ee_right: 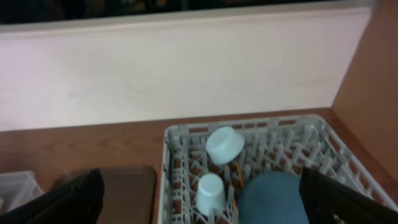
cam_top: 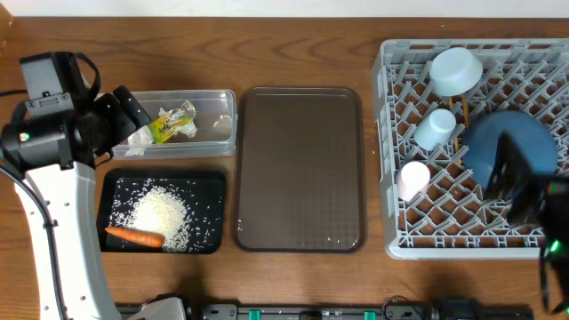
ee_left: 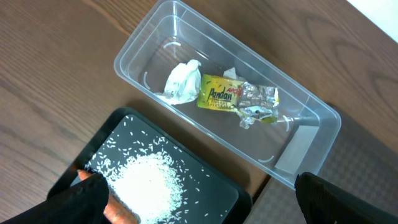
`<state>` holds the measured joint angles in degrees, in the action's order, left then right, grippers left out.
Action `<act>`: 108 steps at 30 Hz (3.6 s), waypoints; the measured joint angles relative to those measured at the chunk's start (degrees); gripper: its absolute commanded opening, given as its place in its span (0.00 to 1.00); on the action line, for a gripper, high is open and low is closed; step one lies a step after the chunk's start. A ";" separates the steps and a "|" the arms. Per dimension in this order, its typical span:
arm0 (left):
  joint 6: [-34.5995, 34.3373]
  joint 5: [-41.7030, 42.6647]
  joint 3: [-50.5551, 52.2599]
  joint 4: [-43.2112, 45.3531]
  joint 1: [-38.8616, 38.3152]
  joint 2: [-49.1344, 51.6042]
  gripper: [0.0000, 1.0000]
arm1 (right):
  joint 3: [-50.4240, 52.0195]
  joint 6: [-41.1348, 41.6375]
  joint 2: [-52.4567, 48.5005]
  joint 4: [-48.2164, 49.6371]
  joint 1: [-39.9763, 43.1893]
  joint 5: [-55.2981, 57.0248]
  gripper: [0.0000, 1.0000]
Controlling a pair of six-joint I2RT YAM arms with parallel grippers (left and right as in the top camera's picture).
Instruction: Sort waste into correct bins and load items into the dishwasher rack
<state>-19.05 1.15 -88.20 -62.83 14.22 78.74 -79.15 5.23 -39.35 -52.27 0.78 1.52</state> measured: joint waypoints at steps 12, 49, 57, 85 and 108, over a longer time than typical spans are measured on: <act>0.00 -0.04 0.00 0.02 -0.02 0.00 0.98 | 36.00 3.58 29.49 19.58 2.73 1.09 0.99; 0.00 -0.04 0.00 0.02 -0.02 0.00 0.98 | 78.71 0.66 38.66 56.48 2.80 -4.20 0.99; 0.00 -0.04 0.00 0.02 -0.02 0.00 0.98 | 78.75 -4.85 38.69 50.29 2.71 -6.67 0.99; 0.00 -0.04 0.00 0.02 -0.02 0.00 0.98 | 78.75 -11.02 38.69 48.43 1.22 -3.65 0.99; 0.00 -0.04 0.00 0.02 -0.02 0.00 0.98 | 78.75 -8.37 38.69 48.41 1.22 0.02 0.99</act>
<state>-19.05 1.10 -88.20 -62.81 14.20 78.74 -0.40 -3.14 -0.67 -3.86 2.00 1.54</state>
